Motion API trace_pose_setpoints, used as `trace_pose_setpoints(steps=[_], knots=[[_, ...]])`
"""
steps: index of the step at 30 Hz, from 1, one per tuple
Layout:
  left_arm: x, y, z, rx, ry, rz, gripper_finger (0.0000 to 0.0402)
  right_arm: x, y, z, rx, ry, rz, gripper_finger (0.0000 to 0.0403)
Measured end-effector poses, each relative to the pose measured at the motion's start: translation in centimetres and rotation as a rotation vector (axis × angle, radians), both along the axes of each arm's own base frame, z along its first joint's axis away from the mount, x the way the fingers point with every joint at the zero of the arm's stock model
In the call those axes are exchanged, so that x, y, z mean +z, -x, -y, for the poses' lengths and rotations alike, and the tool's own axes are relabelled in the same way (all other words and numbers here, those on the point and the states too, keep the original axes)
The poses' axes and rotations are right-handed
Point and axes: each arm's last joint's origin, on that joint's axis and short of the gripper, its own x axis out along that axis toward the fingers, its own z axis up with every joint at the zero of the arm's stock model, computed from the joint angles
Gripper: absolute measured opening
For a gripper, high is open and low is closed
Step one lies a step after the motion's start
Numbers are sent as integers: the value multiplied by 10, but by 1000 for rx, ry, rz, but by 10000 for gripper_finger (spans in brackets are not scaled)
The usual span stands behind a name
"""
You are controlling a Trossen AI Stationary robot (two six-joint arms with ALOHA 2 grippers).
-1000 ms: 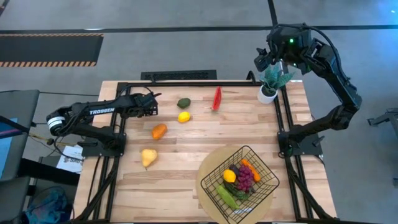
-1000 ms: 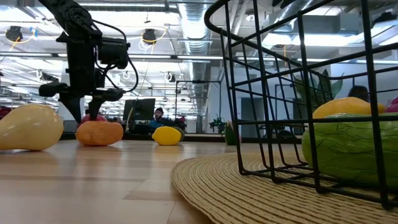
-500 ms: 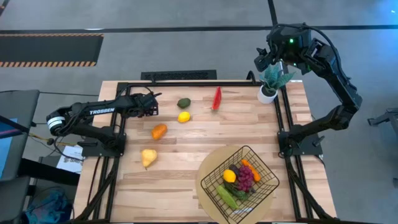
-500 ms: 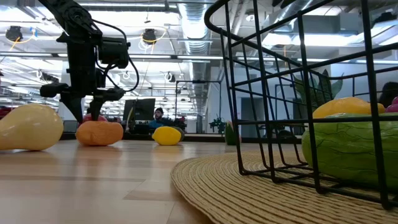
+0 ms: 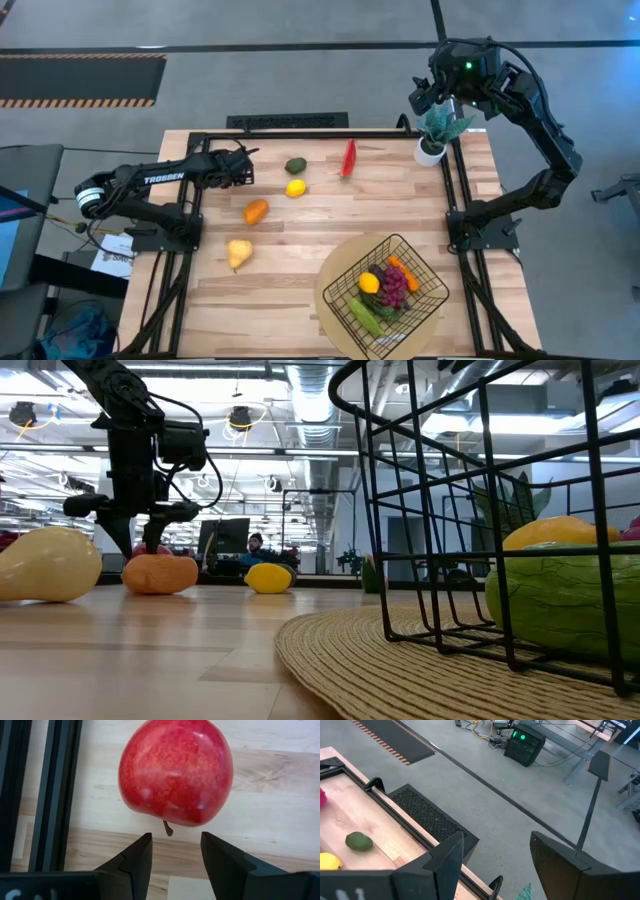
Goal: Build produce basket
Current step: Put the apple into the mesh basket
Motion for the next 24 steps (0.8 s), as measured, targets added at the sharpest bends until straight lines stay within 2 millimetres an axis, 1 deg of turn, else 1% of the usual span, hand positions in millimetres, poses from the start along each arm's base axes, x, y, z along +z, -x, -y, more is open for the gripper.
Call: trace_pose_setpoints(steps=[16, 24], knots=[[0, 3, -4, -14, 12, -9, 155, -1, 0, 0, 0, -4, -5, 248], [0, 5, -7, 5, 14, -8, 155, -1, 0, 0, 0, -4, -5, 248]])
